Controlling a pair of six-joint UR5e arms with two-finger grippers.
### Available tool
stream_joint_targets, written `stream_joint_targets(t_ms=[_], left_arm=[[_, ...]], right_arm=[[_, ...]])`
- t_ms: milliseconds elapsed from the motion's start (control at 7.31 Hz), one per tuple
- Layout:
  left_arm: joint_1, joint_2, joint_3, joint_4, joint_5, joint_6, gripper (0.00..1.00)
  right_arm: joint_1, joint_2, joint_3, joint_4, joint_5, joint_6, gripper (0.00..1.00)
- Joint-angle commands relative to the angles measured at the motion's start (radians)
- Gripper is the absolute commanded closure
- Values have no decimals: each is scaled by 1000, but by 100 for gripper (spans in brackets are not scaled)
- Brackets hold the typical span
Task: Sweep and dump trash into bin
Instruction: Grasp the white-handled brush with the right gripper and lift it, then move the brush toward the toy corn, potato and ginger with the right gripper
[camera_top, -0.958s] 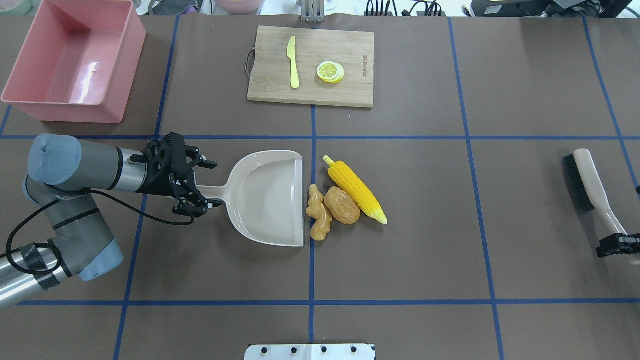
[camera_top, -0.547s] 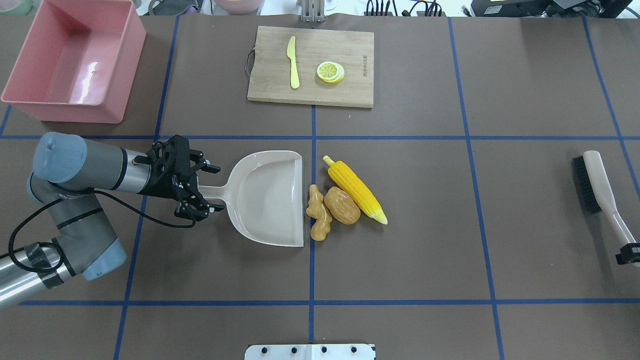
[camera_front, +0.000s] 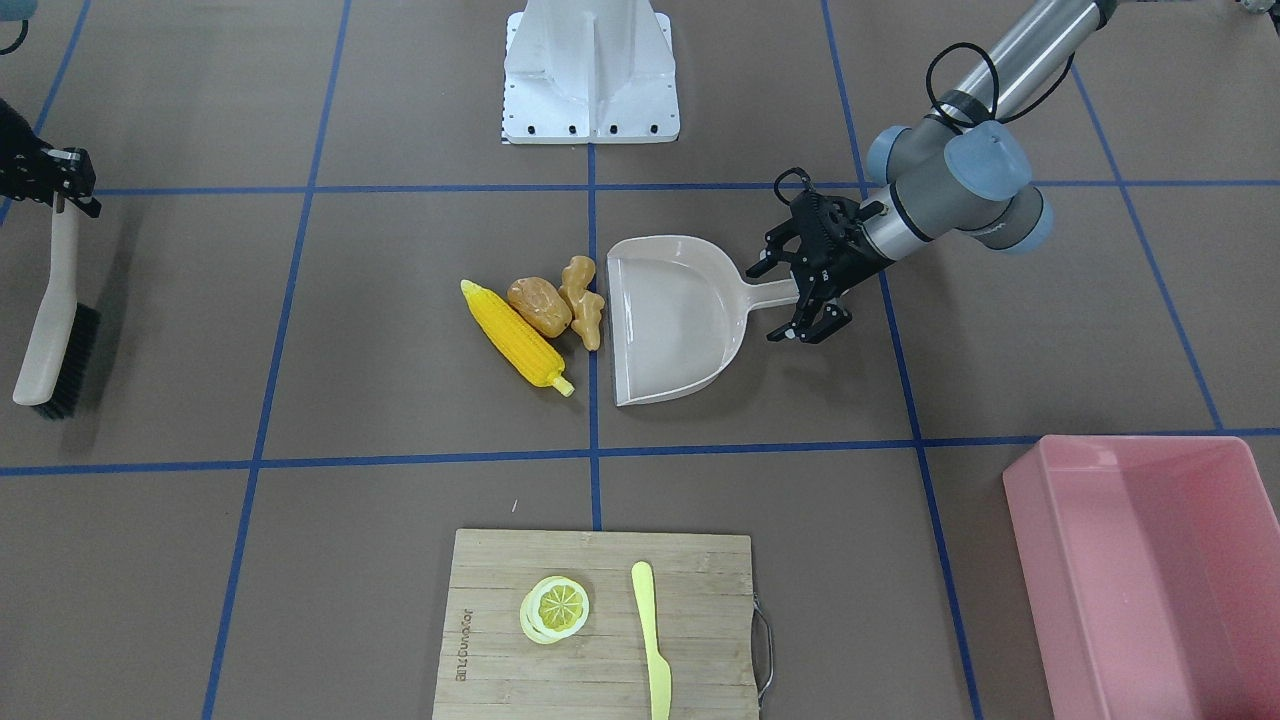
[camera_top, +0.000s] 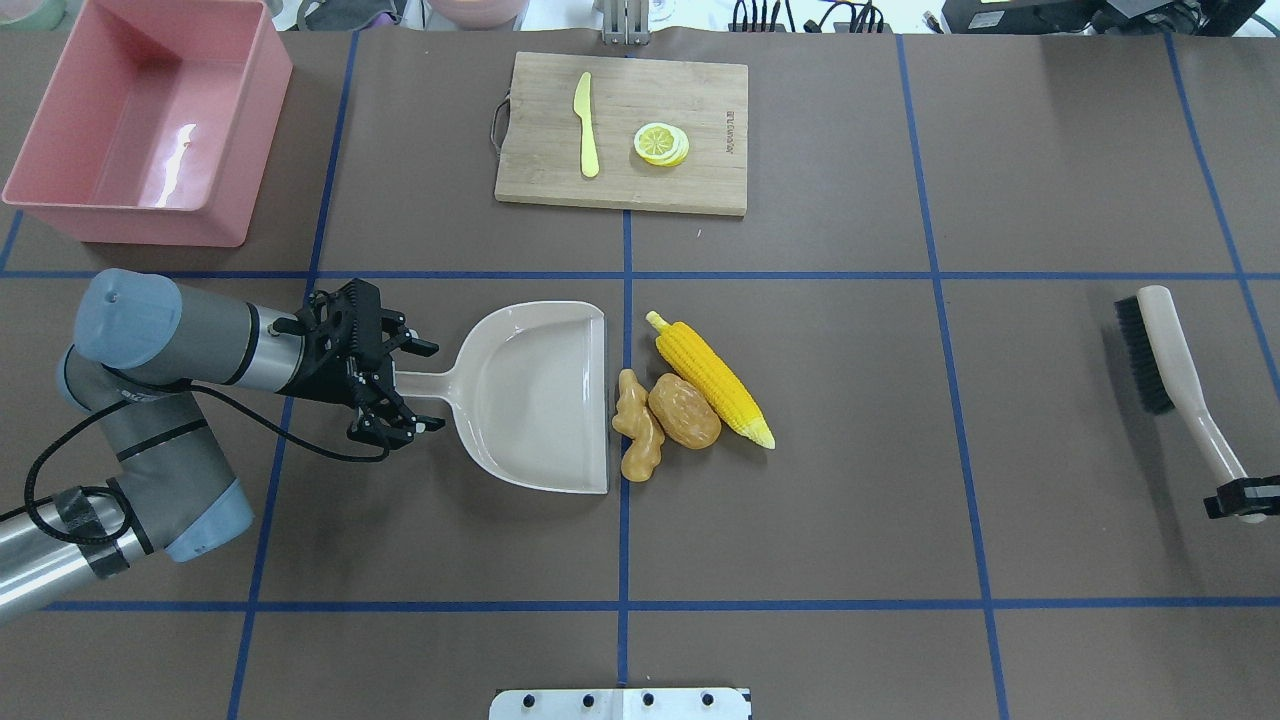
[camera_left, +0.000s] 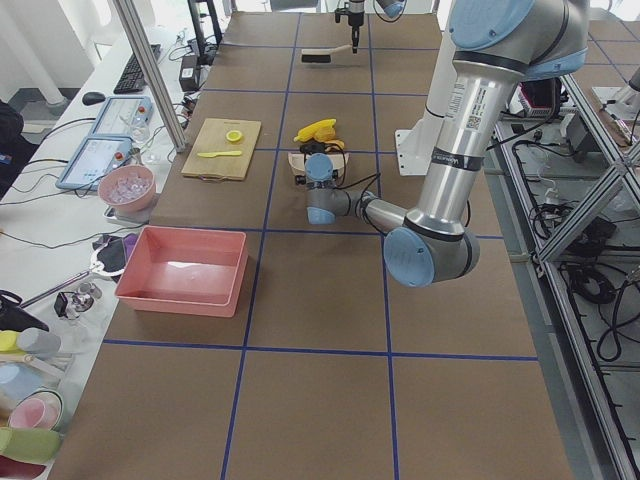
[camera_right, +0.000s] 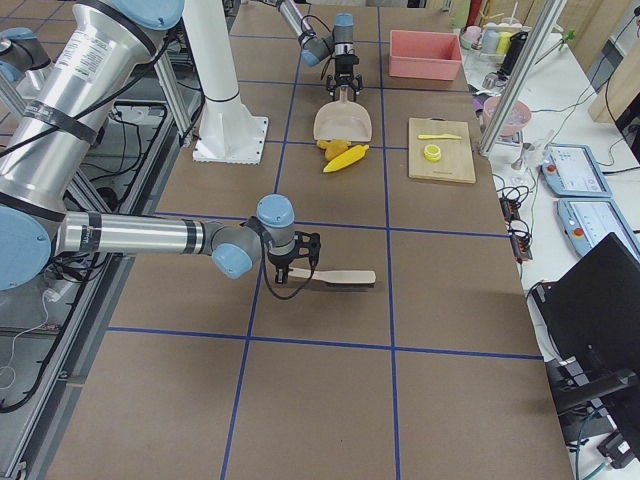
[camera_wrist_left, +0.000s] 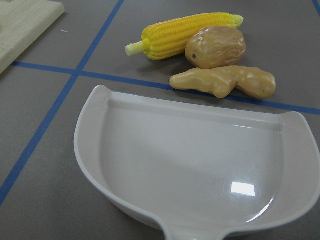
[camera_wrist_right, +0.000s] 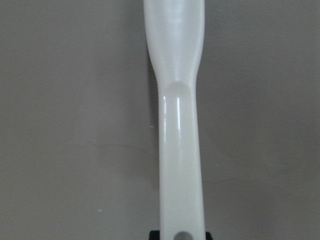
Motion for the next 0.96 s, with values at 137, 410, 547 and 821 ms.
stream_joint_targets(t_ms=[137,410,547,821], left_arm=[[5,-13,5,1,0,0,3],[16,-20,2,6,0,0,3],[23,-21,4,5,0,0,3],[25,-21,5,5,0,2,3]], right_arm=[[-158,264,198,-376,-5,196,100],[-242,433,214,-563,-37,216,100],[-305,482,220,-602,-50,224,100],[-460,541,309,-712,-171,346,100]])
